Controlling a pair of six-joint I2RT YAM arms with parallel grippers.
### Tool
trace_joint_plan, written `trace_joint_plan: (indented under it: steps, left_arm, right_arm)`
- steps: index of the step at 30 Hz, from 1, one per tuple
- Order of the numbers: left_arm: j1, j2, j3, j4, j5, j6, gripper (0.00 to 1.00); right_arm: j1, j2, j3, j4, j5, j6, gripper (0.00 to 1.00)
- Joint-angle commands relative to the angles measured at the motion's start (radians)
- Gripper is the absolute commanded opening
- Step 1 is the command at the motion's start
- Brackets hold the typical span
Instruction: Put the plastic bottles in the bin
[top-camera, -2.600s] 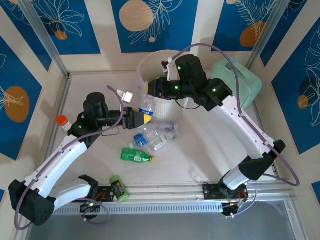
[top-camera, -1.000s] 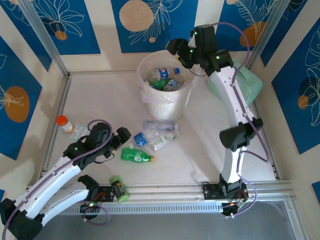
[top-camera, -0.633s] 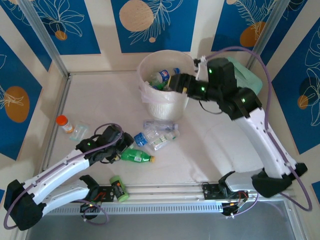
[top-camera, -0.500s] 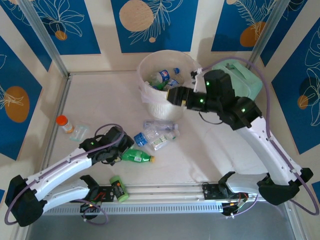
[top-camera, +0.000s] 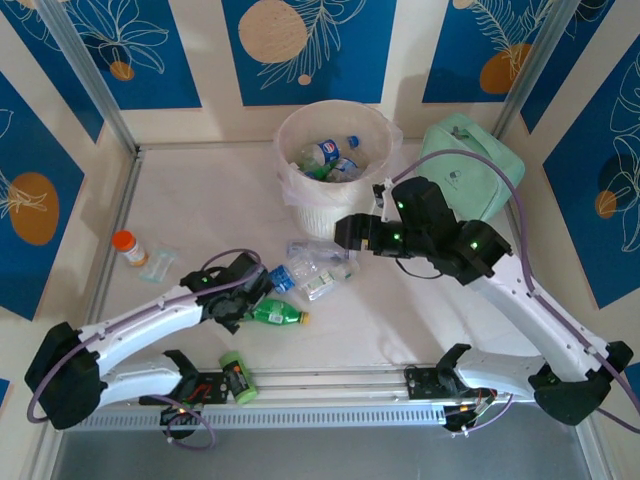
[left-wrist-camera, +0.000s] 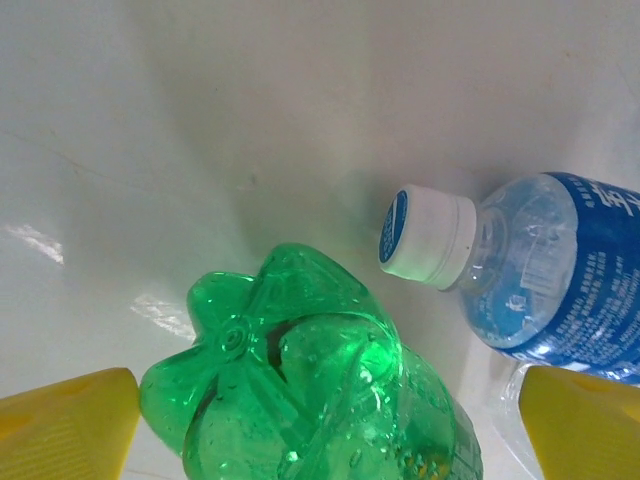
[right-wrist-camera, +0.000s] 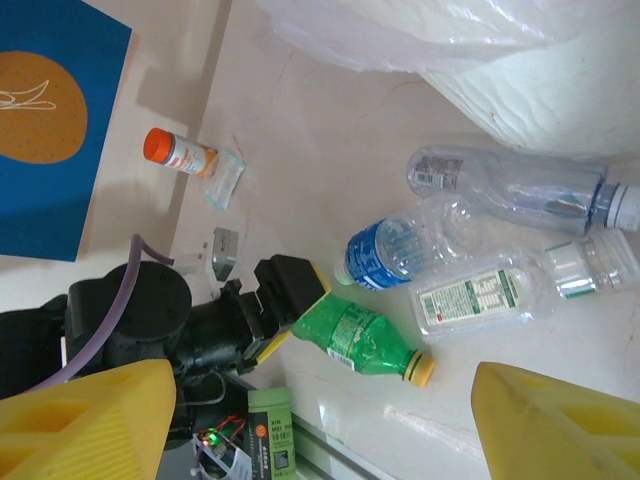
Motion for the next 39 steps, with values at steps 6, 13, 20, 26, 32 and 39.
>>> trace_joint_plan:
  steps: [6, 13, 20, 26, 32, 39]
  left_arm:
    - [-0.013, 0.078, 0.001, 0.068, 0.035, -0.07, 0.95]
    - [-0.014, 0.143, -0.006, 0.112, 0.054, -0.067, 0.93]
    - [-0.014, 0.181, -0.029, 0.151, 0.083, -0.074, 0.86]
    - [-0.014, 0.166, -0.037, 0.148, 0.088, -0.073, 0.77]
    - [-0.015, 0.098, -0.041, 0.132, 0.07, -0.062, 0.68]
    - [-0.015, 0.016, -0.043, 0.156, 0.073, -0.019, 0.62]
  right_arm:
    - [0.024, -0.074, -0.079, -0.023, 0.031, 0.049, 0.79]
    - [0.03, -0.097, -0.124, -0.033, 0.038, 0.069, 0.79]
    - [0.03, -0.096, -0.135, -0.027, 0.052, 0.077, 0.78]
    - [0.031, -0.082, -0.133, -0.022, 0.055, 0.076, 0.77]
    - [0.04, -0.078, -0.129, -0.019, 0.054, 0.077, 0.77]
    - [0.081, -0.053, -0.114, -0.004, 0.055, 0.068, 0.77]
